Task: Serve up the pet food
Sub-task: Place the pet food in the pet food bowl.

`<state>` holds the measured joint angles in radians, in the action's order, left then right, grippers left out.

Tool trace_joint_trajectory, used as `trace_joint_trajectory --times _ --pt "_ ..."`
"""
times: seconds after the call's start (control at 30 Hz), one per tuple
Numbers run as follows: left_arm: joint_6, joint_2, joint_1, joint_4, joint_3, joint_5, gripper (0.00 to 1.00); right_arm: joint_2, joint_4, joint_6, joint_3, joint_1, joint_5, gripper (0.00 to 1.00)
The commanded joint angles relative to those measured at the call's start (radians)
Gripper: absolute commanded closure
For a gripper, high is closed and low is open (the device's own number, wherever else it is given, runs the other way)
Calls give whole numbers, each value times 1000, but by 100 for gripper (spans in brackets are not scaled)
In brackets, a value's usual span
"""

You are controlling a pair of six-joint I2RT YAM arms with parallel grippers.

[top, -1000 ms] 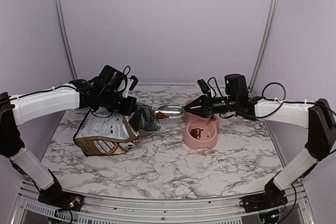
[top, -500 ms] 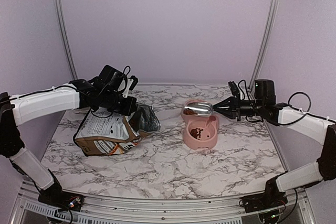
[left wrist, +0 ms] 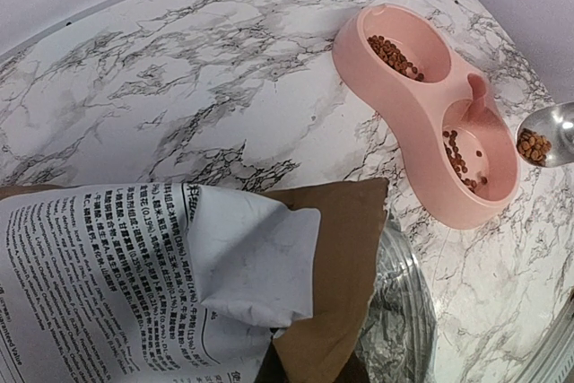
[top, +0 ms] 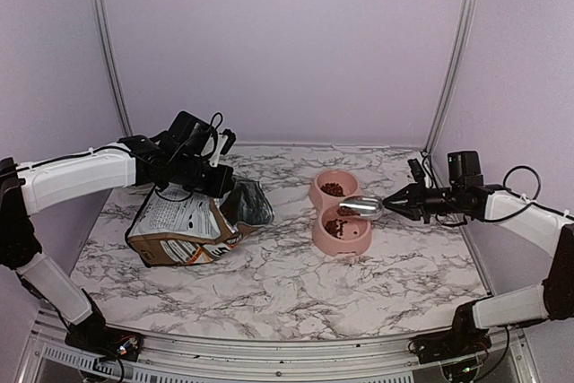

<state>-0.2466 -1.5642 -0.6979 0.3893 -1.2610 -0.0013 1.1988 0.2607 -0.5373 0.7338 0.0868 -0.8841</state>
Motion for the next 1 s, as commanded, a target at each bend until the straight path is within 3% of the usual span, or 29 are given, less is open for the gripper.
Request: trace_joint_trajectory --times 0.0,0.57,0.97 --pt "6 38 11 37 -4 -41 100 13 69 74 21 -6 51 100" --pt "7 47 12 36 -4 -36 100 16 298 207 190 6 345 100" --pt "9 53 11 37 -4 -39 100 51 389 256 298 141 501 100"
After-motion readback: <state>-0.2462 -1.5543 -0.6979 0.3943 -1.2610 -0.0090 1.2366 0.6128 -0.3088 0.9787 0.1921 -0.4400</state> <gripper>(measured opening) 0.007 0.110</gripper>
